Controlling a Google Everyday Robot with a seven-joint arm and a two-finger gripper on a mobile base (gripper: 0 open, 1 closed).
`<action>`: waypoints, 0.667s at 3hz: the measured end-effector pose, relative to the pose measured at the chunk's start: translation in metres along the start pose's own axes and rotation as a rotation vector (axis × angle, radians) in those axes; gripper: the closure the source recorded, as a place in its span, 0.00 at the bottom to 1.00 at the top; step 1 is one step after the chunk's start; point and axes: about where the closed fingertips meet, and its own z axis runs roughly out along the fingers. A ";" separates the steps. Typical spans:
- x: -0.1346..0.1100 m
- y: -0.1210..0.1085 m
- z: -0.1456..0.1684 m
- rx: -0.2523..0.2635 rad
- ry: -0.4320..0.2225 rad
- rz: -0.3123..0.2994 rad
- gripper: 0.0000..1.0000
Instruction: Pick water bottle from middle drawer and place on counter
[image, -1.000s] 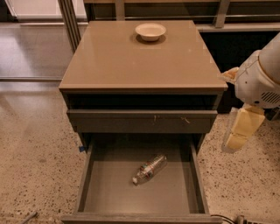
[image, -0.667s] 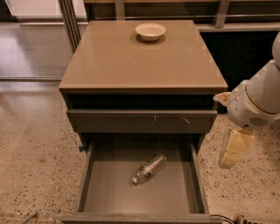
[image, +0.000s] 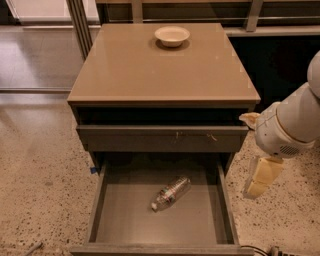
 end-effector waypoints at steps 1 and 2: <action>-0.006 0.028 0.064 -0.024 -0.101 -0.039 0.00; -0.022 0.046 0.133 -0.030 -0.197 -0.095 0.00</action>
Offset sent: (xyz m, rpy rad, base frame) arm 0.0079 0.1046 -0.2001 0.2748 -0.1247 0.1999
